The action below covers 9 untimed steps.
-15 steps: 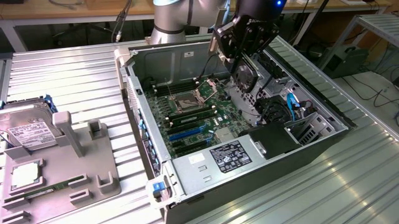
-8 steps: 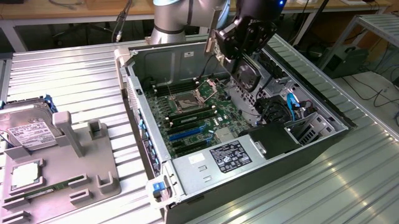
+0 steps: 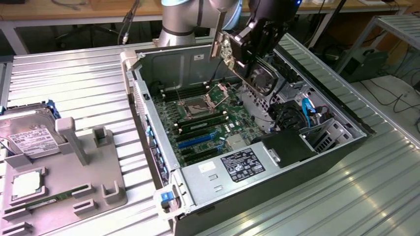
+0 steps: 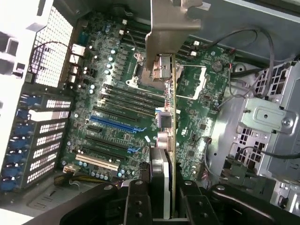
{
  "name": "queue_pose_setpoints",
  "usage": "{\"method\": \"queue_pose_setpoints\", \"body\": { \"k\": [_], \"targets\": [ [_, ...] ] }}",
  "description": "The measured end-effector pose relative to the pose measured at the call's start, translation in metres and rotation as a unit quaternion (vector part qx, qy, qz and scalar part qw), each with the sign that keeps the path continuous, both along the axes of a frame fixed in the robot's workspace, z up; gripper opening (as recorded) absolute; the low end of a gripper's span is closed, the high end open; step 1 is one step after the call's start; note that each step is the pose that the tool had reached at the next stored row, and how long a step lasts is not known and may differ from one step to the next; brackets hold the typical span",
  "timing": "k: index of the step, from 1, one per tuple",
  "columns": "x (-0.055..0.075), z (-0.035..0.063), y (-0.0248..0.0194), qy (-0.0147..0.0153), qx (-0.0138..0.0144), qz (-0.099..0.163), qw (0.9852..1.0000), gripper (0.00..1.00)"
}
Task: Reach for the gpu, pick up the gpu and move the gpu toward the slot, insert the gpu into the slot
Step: 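Insert the gpu into the slot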
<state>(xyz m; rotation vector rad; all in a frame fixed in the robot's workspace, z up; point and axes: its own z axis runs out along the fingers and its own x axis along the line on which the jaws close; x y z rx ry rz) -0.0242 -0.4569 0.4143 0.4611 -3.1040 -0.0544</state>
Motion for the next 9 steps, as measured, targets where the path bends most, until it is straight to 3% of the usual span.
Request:
{"method": "queue_pose_setpoints", "body": {
  "k": [4,9],
  "targets": [
    [0.0,0.0,0.0,0.0,0.0,0.029,0.9996,0.28],
    [0.0,0.0,0.0,0.0,0.0,0.067,0.9978,0.28]
  ]
}}
